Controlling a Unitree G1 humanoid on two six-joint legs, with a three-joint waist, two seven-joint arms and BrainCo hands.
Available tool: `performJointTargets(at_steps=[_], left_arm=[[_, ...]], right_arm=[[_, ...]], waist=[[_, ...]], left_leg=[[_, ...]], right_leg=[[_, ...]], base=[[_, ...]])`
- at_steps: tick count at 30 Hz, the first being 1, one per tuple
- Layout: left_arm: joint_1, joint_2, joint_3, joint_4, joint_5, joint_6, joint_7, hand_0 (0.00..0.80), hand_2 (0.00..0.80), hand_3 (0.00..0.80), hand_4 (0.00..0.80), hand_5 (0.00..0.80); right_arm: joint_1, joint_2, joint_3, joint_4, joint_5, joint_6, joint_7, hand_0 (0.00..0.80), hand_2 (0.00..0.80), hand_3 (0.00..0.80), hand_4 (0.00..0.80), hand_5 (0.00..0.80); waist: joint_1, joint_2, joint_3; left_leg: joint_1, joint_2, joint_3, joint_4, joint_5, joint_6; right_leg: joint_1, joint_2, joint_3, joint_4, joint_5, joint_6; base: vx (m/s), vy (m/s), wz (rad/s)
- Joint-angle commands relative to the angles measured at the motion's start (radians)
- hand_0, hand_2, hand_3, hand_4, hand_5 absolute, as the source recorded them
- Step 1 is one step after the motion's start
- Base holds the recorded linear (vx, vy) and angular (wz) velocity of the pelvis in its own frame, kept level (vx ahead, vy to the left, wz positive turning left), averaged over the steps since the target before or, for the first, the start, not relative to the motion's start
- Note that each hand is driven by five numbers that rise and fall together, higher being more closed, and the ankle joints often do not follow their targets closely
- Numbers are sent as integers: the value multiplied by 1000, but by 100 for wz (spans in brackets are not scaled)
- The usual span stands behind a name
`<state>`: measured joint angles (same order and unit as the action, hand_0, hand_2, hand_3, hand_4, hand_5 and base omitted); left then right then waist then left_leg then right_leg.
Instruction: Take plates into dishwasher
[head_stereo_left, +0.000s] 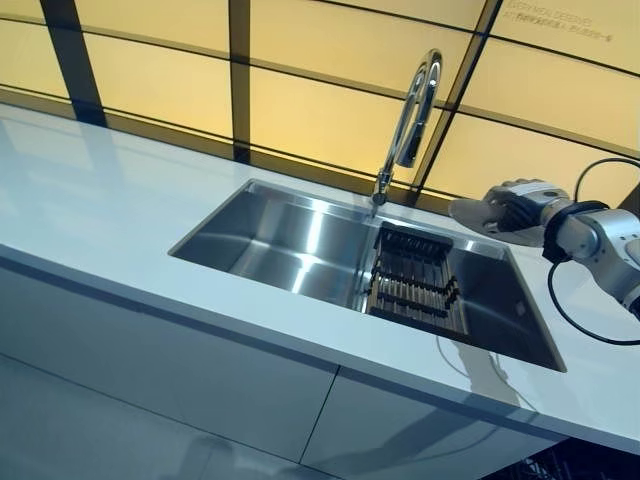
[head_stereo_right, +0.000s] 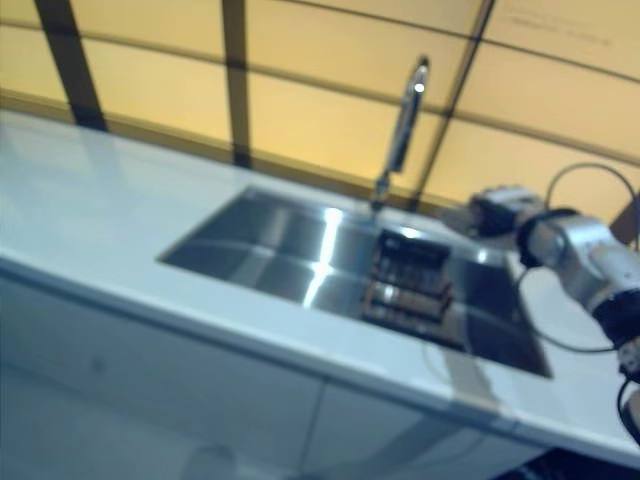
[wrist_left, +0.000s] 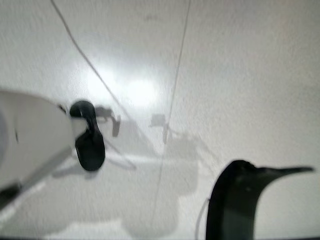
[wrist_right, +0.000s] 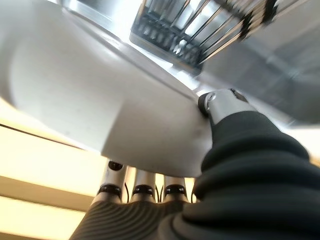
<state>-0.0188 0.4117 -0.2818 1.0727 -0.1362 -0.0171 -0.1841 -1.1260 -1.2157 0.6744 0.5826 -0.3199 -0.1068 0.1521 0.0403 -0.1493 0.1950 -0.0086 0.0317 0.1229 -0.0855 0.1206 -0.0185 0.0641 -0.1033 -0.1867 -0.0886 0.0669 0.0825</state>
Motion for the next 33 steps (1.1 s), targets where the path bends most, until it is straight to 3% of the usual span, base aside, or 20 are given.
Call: performJointTargets(at_steps=[1,7,13,16,18,20,22,23,24,26,28,33], left_arm=[[-16,6,8,45,6,-38,-8,0,0,0,0,0],[-10,-2,44,65,-30,-29,-2,0,0,0,0,0],[-3,-5,51,71,-21,-40,-1,0,0,0,0,0],[-3,-9,66,81,-49,-43,1,0,0,0,0,0],[0,-12,76,84,-60,-44,3,0,0,0,0,0],[6,-19,99,96,-73,-61,11,0,0,0,0,0],[5,-19,107,101,-74,-62,12,0,0,0,0,0],[-4,-16,112,94,-86,-47,15,0,0,0,0,0],[-19,-14,113,80,-72,-28,7,0,0,0,0,0],[-46,-16,84,69,-35,-28,-16,0,0,0,0,0],[-47,-9,59,58,-14,-36,-7,0,0,0,0,0],[-39,20,62,74,-45,-15,56,0,0,0,0,0]], right_arm=[[-56,-95,-41,63,98,89,-46,800,800,800,800,800],[41,-156,-150,102,192,145,-56,800,800,800,800,800],[146,-193,-264,130,267,141,-81,800,800,800,800,800],[252,-228,-385,137,329,138,-83,800,800,800,800,800],[306,-244,-441,143,356,124,-84,800,800,800,800,800],[354,-265,-495,146,378,110,-75,800,800,800,800,800],[373,-266,-509,149,403,105,-78,800,800,800,800,800],[403,-260,-541,145,447,105,-81,800,800,800,800,800],[463,-242,-603,138,462,115,-88,800,800,800,800,800],[594,-211,-711,131,472,112,-103,800,800,800,800,800],[698,-192,-795,123,484,103,-105,800,800,800,800,800],[776,-176,-866,135,485,78,-67,800,800,800,800,800]], waist=[[13,-18,-37],[-14,-19,-62],[-35,-13,-76],[-61,-10,-85],[-68,-13,-86],[-73,-30,-76],[-69,-36,-70],[-68,-36,-56],[-72,-33,-42],[-100,-25,-20],[-111,-16,-5],[-94,21,-10]], left_leg=[[101,0,7,11,-173,32],[115,7,24,22,-184,31],[121,15,44,40,-197,32],[127,24,63,68,-216,33],[124,22,42,108,-239,37],[85,3,-10,252,-309,45],[66,-11,-42,301,-338,52],[46,-31,-82,324,-350,66],[46,-35,-75,310,-346,81],[58,-40,-43,274,-328,91],[72,-33,-21,251,-317,78],[75,-13,17,179,-259,67]], right_leg=[[-4,-7,0,25,4,79],[-2,-2,29,22,8,79],[-4,-4,42,23,10,81],[-7,-5,62,33,4,79],[-10,0,94,49,-8,68],[-25,-1,147,88,-24,52],[-33,-1,171,104,-27,49],[-46,1,198,125,-21,50],[-72,1,203,146,-10,58],[-152,-18,200,178,68,89],[-183,-38,171,158,126,103],[-176,-42,108,214,101,89]], base=[[18,7,-21],[12,2,-15],[-5,3,-12],[-24,22,-17],[-17,52,-15],[-21,62,-22],[-30,48,-47],[-93,99,-60],[-125,135,-54],[-143,140,-43],[-143,65,-12],[-169,38,-40]])
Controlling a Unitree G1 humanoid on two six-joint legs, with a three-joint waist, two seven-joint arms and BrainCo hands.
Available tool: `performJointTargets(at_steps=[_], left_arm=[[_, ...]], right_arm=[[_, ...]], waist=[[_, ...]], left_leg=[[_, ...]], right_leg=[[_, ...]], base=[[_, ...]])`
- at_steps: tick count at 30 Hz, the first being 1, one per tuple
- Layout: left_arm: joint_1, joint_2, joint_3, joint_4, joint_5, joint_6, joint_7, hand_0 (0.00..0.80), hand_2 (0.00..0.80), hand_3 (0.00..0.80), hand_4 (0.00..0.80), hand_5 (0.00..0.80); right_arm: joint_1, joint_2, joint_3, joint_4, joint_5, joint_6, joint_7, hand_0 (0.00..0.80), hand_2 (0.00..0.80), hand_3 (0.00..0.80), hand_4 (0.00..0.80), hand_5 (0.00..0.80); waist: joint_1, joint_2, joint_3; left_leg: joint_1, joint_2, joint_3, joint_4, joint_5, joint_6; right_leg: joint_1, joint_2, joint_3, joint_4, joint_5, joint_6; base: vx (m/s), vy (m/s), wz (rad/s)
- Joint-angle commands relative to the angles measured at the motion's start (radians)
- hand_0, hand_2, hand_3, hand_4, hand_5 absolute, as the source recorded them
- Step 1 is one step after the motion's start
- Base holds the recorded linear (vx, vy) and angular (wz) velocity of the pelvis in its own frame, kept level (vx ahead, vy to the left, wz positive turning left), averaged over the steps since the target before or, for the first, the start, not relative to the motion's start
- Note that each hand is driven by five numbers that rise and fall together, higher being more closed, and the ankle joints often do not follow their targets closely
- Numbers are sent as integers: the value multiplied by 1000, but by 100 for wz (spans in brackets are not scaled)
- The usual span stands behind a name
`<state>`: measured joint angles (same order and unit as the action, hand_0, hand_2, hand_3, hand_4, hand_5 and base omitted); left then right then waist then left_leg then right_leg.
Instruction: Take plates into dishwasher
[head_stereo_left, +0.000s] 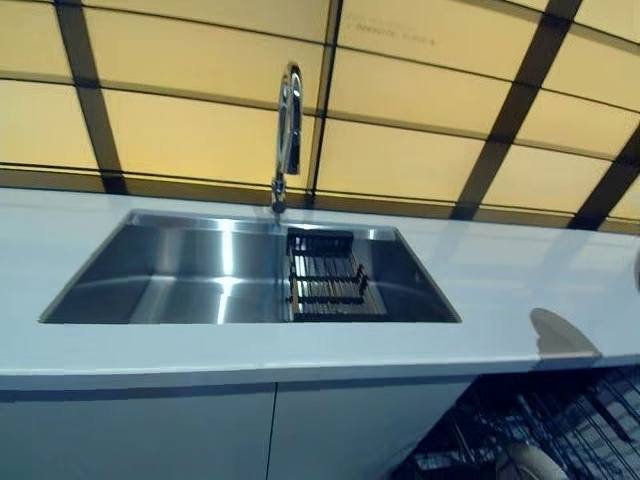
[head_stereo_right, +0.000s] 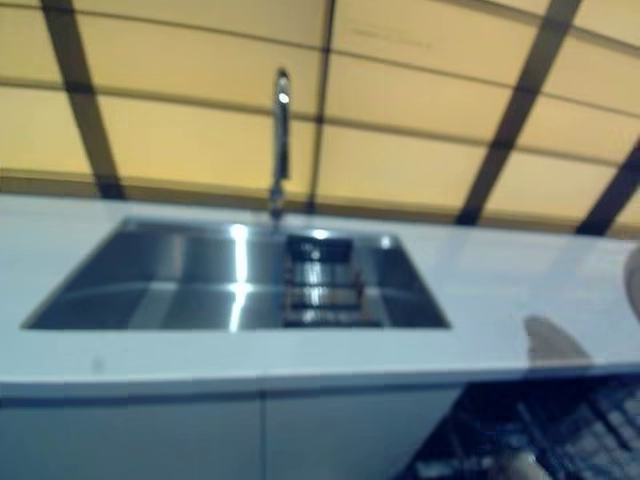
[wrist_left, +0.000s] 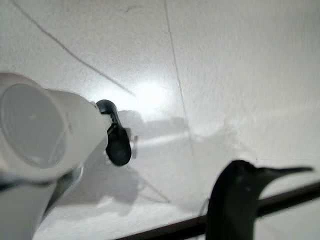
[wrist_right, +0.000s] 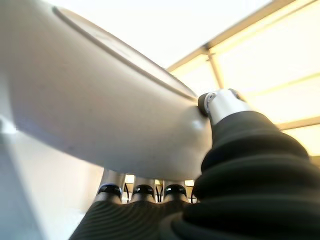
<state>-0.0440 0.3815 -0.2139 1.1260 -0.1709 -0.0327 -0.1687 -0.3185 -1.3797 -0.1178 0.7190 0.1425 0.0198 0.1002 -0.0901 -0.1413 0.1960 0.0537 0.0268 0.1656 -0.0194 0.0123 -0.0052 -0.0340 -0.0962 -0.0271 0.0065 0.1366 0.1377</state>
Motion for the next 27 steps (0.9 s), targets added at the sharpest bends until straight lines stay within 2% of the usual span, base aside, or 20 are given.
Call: performJointTargets(at_steps=[1,5,6,7,8,12,18,23,27], left_arm=[[-15,55,1,26,-11,6,43,0,0,0,0,0],[-9,77,45,53,-25,17,46,0,0,0,0,0],[-11,83,56,61,-26,28,43,0,0,0,0,0],[-14,86,65,72,-15,31,42,0,0,0,0,0],[-23,89,73,95,1,43,45,0,0,0,0,0],[-38,67,67,108,63,112,51,0,0,0,0,0],[-46,24,24,101,102,141,3,0,0,0,0,0],[-40,-1,-23,72,109,124,-41,0,0,0,0,0],[-31,-2,-38,56,101,119,-57,0,0,0,0,0]], right_arm=[[-29,-9,-73,-1,26,-52,-15,800,800,800,800,800],[-33,5,-62,-5,28,-62,-10,800,800,800,800,800],[-33,9,-60,-2,26,-67,-9,800,800,800,800,800],[-36,12,-55,7,32,-80,-8,800,800,800,800,800],[-72,20,-20,21,48,-96,3,800,800,800,800,800],[-161,2,68,-9,52,-63,49,800,800,800,800,800],[-166,17,93,-75,-2,-58,131,800,800,800,800,800],[-132,52,70,-125,-19,-62,168,800,800,800,800,800],[-102,78,50,-138,-31,-74,166,800,800,800,800,800]], waist=[[41,16,-15],[68,36,-34],[79,35,-42],[90,23,-57],[97,9,-66],[69,9,-87],[28,18,-104],[3,40,-99],[2,52,-92]], left_leg=[[8,-3,-17,109,-144,55],[-13,23,21,109,-131,56],[-22,29,28,119,-134,56],[-37,27,40,125,-129,52],[-34,38,50,122,-131,36],[-3,57,45,49,-96,11],[25,66,50,-26,-55,-18],[28,66,46,-55,-32,-32],[22,63,33,-64,-24,-37]], right_leg=[[-69,-52,-64,132,22,30],[-14,-70,-125,195,-43,6],[31,-69,-141,174,-82,3],[67,-74,-166,117,-91,6],[77,-70,-170,56,-98,20],[70,-40,-147,10,-109,17],[78,-7,-121,-37,-107,0],[71,9,-105,-45,-113,-13],[69,15,-105,-49,-112,-17]], base=[[-186,-5,-57],[-152,-44,-49],[-171,-149,-58],[-198,-275,-48],[-177,-298,-40],[-102,-196,-60],[-70,-108,-2],[-81,-76,-5],[-62,-38,-1]])
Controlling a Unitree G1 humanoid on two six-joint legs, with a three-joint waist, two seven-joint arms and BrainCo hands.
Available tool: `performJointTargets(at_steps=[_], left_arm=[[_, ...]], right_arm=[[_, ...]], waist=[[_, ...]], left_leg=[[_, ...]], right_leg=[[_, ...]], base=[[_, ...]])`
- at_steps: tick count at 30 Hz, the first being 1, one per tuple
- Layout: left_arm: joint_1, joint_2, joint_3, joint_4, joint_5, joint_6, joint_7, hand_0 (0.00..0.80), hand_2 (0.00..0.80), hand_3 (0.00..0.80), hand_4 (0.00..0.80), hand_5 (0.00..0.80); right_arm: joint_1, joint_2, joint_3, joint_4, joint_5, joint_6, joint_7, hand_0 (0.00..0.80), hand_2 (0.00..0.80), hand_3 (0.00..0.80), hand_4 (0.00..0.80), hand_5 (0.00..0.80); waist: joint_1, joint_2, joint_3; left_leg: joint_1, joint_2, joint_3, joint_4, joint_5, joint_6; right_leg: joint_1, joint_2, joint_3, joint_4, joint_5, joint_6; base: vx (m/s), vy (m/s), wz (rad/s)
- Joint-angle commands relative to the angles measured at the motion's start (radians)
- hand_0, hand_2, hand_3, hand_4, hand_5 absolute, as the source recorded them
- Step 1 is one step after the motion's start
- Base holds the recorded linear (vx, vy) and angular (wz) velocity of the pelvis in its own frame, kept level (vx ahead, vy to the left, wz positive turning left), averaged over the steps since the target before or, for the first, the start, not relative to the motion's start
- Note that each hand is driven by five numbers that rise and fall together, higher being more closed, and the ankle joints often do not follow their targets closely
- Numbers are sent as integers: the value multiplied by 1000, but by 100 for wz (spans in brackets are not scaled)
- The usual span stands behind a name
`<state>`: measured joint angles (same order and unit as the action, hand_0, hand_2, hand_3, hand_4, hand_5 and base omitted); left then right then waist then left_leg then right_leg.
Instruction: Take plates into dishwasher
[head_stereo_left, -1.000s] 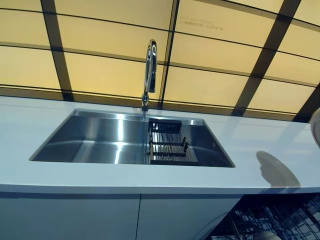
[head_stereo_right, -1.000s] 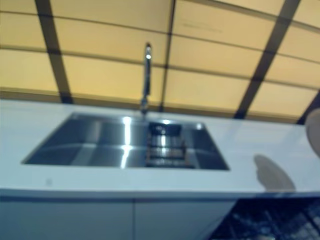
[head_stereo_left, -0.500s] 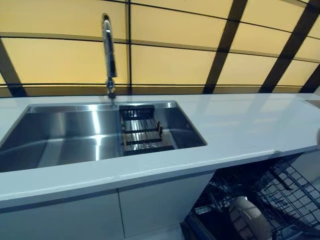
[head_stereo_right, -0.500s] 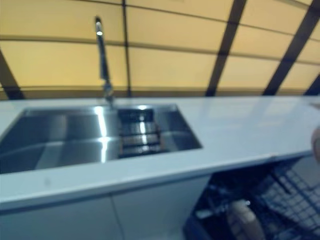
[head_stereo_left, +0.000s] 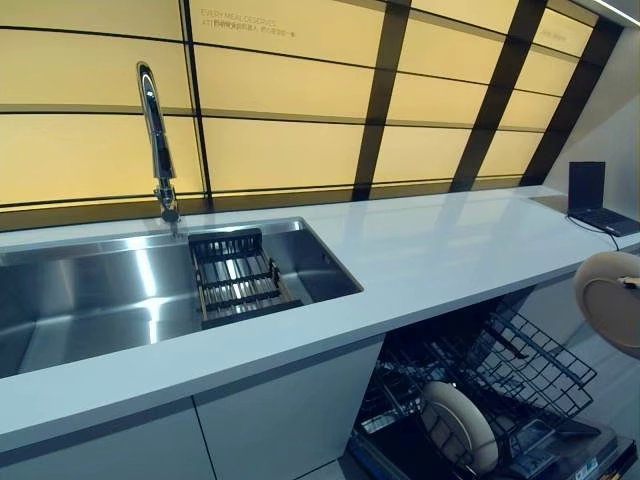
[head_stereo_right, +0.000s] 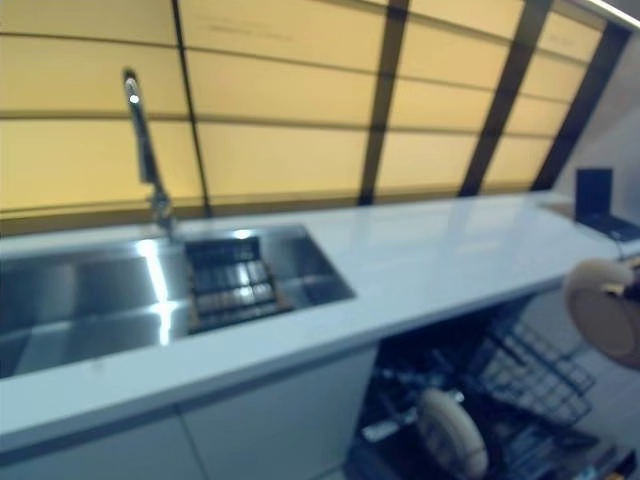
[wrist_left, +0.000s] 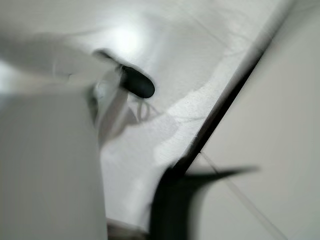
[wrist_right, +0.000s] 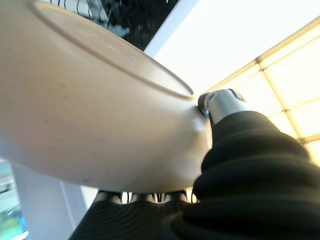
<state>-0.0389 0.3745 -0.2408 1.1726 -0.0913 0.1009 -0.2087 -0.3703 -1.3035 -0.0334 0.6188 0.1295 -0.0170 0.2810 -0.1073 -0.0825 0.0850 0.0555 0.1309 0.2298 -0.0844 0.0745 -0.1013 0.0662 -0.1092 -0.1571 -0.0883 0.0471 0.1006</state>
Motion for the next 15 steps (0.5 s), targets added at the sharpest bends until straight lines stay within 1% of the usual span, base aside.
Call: performJointTargets(at_steps=[1,2,4,6,10,15], left_arm=[[-32,7,-14,4,15,-18,-15,0,0,0,0,0],[-32,7,-14,4,15,-18,-15,0,0,0,0,0],[-39,14,-15,-6,7,-12,-9,0,0,0,0,0],[-45,16,-13,-7,1,-8,-7,0,0,0,0,0],[-53,14,-16,-22,0,-10,-6,0,0,0,0,0],[-67,7,-20,-27,-13,-21,-1,0,0,0,0,0]], right_arm=[[-43,14,-38,-43,-16,-38,-14,800,800,800,800,800],[-43,14,-38,-43,-16,-38,-14,800,800,800,800,800],[-24,48,-47,-78,-21,-24,-16,800,800,800,800,800],[-3,78,-58,-110,-26,-16,-25,800,800,800,800,800],[20,111,-66,-147,-63,-1,-10,800,800,800,800,800],[19,138,-57,-171,-87,12,-8,800,800,800,800,800]], waist=[[19,-1,24],[19,-1,24],[14,15,41],[10,23,52],[2,37,72],[-9,52,99]], left_leg=[[17,-41,-36,-2,-81,57],[17,-41,-36,-2,-81,57],[5,-39,-48,-3,-70,54],[-2,-39,-51,-3,-64,50],[-12,-32,-40,-1,-56,44],[-23,-30,-23,-3,-45,33]], right_leg=[[-31,30,24,47,-24,19],[-31,30,24,47,-24,19],[-38,35,23,64,-38,12],[-41,36,14,65,-41,8],[-48,34,1,73,-49,3],[-55,24,-10,53,-31,7]], base=[[-44,-28,0],[-91,-59,0],[-104,-69,2],[-69,-50,2],[-45,-28,2],[-40,-13,6]])
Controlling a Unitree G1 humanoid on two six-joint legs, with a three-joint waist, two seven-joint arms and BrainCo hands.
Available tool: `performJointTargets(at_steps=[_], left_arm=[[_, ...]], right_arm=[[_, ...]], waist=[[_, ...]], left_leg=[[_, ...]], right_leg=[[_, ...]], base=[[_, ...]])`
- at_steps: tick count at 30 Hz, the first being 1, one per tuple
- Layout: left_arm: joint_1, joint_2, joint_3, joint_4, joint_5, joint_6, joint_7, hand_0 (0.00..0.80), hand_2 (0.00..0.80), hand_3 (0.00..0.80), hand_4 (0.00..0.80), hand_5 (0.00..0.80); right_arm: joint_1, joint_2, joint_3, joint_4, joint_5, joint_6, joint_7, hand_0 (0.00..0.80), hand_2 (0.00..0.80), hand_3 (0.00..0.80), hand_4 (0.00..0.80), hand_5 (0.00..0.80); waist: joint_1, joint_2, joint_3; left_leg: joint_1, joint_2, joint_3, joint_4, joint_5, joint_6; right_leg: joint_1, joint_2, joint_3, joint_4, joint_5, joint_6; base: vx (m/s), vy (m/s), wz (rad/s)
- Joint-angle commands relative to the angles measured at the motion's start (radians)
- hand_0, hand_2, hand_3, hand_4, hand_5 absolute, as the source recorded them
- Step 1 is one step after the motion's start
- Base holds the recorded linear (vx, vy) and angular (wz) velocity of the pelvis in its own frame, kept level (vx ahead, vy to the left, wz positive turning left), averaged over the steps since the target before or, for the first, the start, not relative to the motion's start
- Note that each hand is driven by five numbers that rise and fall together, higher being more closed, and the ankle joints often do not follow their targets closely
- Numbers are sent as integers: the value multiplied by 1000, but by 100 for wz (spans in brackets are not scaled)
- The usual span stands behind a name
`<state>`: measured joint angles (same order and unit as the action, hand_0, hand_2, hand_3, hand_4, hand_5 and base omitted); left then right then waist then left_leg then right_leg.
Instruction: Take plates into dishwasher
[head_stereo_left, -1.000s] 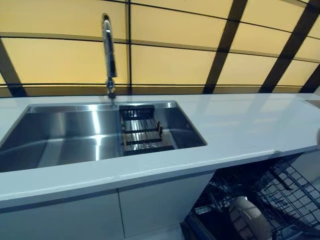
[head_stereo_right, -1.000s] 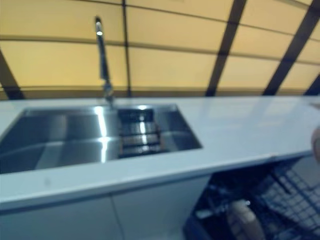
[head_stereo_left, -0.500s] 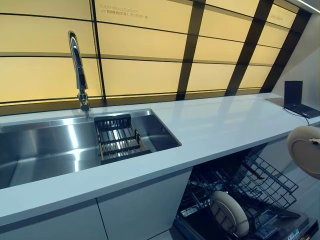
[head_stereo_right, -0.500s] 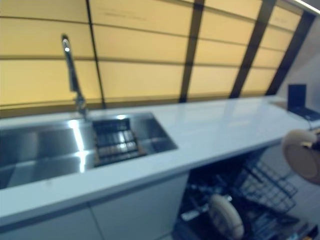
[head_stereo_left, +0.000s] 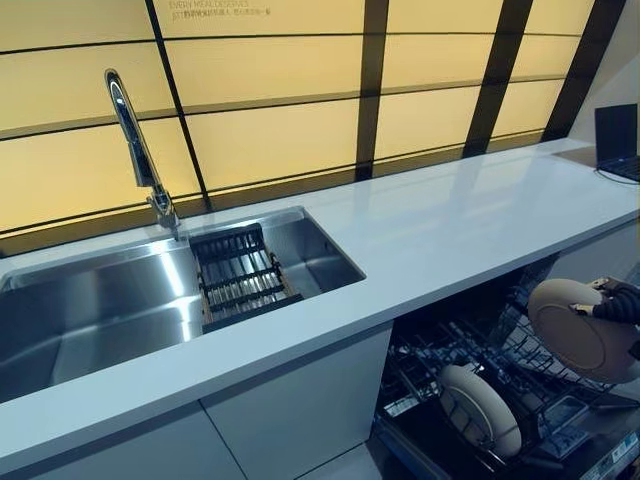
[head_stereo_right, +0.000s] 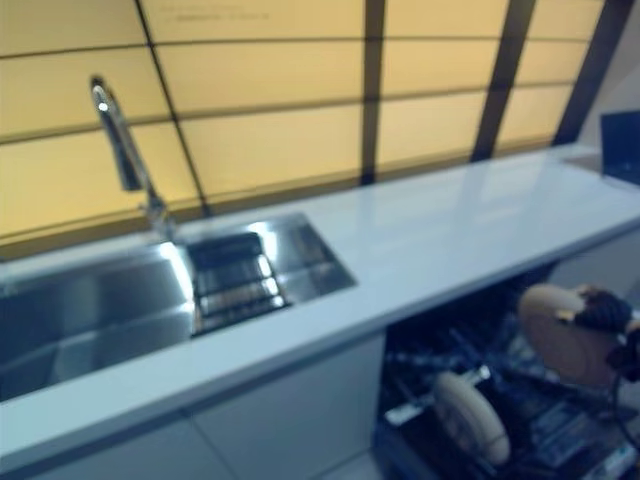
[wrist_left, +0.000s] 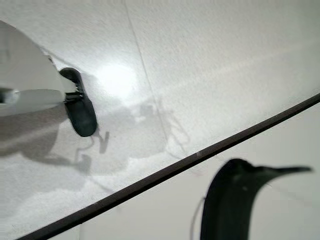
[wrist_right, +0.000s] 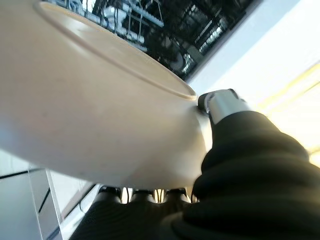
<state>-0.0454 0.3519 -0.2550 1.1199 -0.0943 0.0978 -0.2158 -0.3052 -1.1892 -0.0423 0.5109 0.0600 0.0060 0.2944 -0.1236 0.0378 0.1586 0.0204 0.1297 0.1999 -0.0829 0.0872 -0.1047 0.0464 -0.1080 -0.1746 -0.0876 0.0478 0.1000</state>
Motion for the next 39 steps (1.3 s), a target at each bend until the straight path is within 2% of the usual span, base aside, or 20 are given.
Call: performJointTargets(at_steps=[1,8,16,21,25,33,39], left_arm=[[-64,30,-7,22,-14,-16,7,0,0,0,0,0],[-79,33,-10,-5,-37,-18,8,0,0,0,0,0],[-84,25,-18,-32,-75,-19,11,0,0,0,0,0],[-87,17,-32,-36,-94,-39,7,0,0,0,0,0],[-82,7,-38,-39,-99,-55,1,0,0,0,0,0],[-86,6,-49,-56,-102,-56,-11,0,0,0,0,0],[-90,4,-52,-61,-113,-58,-12,0,0,0,0,0]], right_arm=[[-49,29,-41,-69,-22,-10,-26,800,800,800,800,800],[-58,57,-23,-118,-63,5,-38,800,800,800,800,800],[-84,73,10,-126,-83,-1,-72,800,800,800,800,800],[-119,92,41,-124,-112,14,-95,800,800,800,800,800],[-122,105,52,-107,-125,19,-122,800,800,800,800,800],[-146,131,64,-109,-117,50,-153,800,800,800,800,800],[-136,155,74,-106,-183,46,-175,800,800,800,800,800]], waist=[[5,-66,29],[-9,-50,56],[-13,-16,91],[-17,29,116],[-19,52,127],[-25,80,150],[-26,83,152]], left_leg=[[9,-28,10,-4,-56,35],[-3,-29,23,-4,-53,32],[-16,-34,29,-4,-47,26],[-23,-43,27,-4,-41,20],[-26,-45,30,-4,-37,16],[-38,-46,38,-4,-28,8],[-39,-47,40,-4,-29,9]], right_leg=[[-38,21,8,52,-30,8],[-57,16,8,52,-24,10],[-76,7,6,57,-23,8],[-85,-4,7,66,-31,4],[-89,-8,7,66,-32,2],[-102,-13,9,54,-20,5],[-104,-15,8,57,-24,7]], base=[[0,0,0],[-36,-15,0],[-61,-4,0],[-30,12,0],[0,0,0],[-4,2,0],[0,0,0]])
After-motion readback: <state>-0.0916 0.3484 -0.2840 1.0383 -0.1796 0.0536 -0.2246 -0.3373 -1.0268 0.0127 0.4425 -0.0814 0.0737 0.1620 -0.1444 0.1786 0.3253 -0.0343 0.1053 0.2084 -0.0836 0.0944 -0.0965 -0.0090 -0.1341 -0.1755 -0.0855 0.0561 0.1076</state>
